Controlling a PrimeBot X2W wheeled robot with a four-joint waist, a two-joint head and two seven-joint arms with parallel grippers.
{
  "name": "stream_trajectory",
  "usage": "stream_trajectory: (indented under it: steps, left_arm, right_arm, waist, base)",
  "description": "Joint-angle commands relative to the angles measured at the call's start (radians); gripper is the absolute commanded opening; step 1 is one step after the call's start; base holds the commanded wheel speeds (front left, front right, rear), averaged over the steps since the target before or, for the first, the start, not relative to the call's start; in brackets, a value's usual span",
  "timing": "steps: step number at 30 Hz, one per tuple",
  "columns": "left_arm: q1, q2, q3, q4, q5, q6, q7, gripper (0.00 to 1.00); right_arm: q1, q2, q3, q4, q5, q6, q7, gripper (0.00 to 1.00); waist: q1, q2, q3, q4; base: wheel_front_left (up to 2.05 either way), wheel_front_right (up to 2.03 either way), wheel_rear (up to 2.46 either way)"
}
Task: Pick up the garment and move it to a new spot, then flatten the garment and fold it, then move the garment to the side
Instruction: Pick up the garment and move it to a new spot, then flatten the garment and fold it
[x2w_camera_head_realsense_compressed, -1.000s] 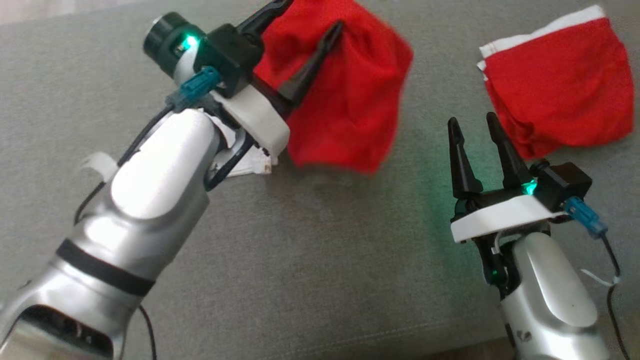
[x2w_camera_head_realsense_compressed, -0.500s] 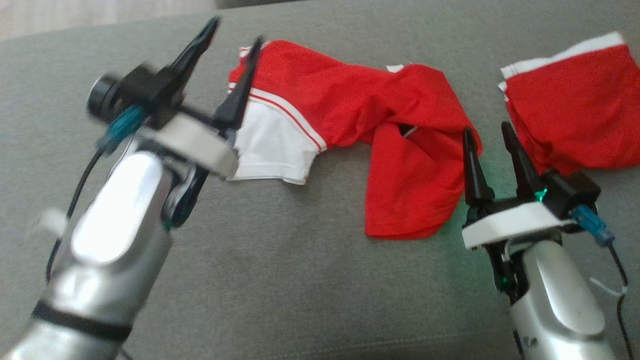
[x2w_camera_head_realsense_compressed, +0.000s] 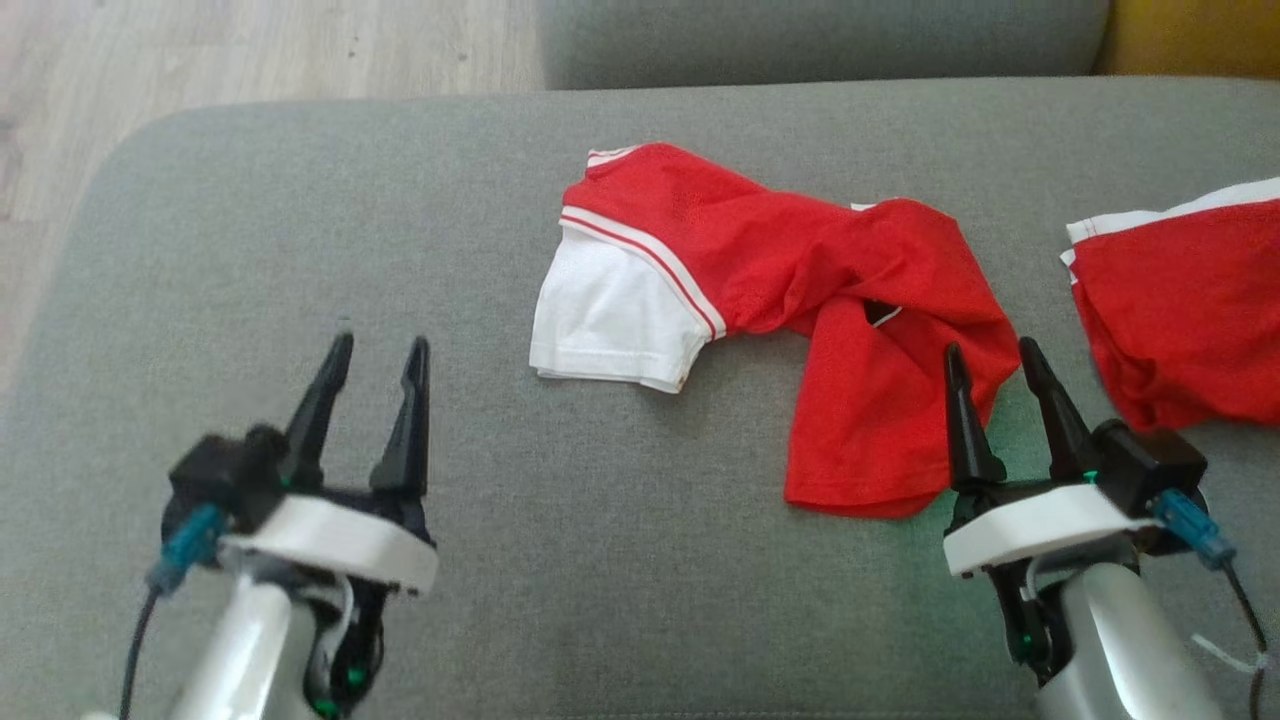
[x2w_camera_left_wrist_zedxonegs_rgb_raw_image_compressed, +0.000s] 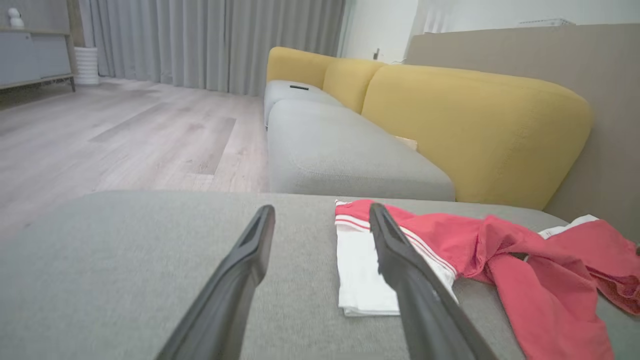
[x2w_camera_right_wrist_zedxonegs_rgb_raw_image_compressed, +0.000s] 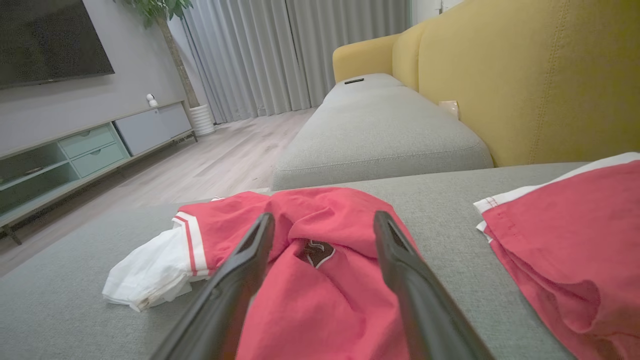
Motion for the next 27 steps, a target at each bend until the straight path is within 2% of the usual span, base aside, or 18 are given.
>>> stream_trajectory:
  steps: [1,7,10,14,23,27]
  left_arm:
    - [-0.031,-0.004,0.052,-0.035,0.016,-0.010,-0.005,1.00]
    - [-0.019,-0.043,0.085,-0.014,0.056,-0.044,-0.005,1.00]
    - [-0.051,-0.052,0.082,0.033,0.075,-0.072,-0.005,1.00]
    - [-0.109,-0.050,0.056,0.118,0.088,-0.089,-0.002,1.00]
    - [-0.269,-0.049,-0.002,0.358,0.076,-0.107,0.096,1.00]
    - [-0.330,-0.044,-0.002,0.446,0.088,-0.083,0.114,1.00]
  right_arm:
    - [-0.010,0.000,0.024,-0.040,-0.007,-0.001,0.006,1.00]
    - [-0.007,0.000,0.032,-0.054,-0.002,-0.001,0.015,1.00]
    - [-0.016,0.000,0.037,-0.065,-0.002,-0.001,0.020,1.00]
    - [-0.024,0.000,0.037,-0.073,0.000,-0.001,0.022,1.00]
    - [-0.052,0.000,0.036,-0.080,0.000,-0.001,0.016,1.00]
    - [-0.063,0.000,0.040,-0.078,0.002,-0.001,0.010,1.00]
  waist:
    - [0.0003,-0.0001,-0.005,-0.002]
    - [0.0003,-0.0001,-0.001,-0.019]
    - [0.0003,-0.0001,0.023,-0.039]
    - [0.0003,-0.0001,0.057,-0.064]
    - [0.0003,-0.0001,0.135,-0.128]
    - [0.0003,-0.0001,0.159,-0.150]
  base:
    - [0.00,0.00,0.00]
    - [0.00,0.00,0.00]
    - [0.00,0.00,0.00]
    - [0.00,0.00,0.00]
    - [0.00,0.00,0.00]
    - [0.00,0.00,0.00]
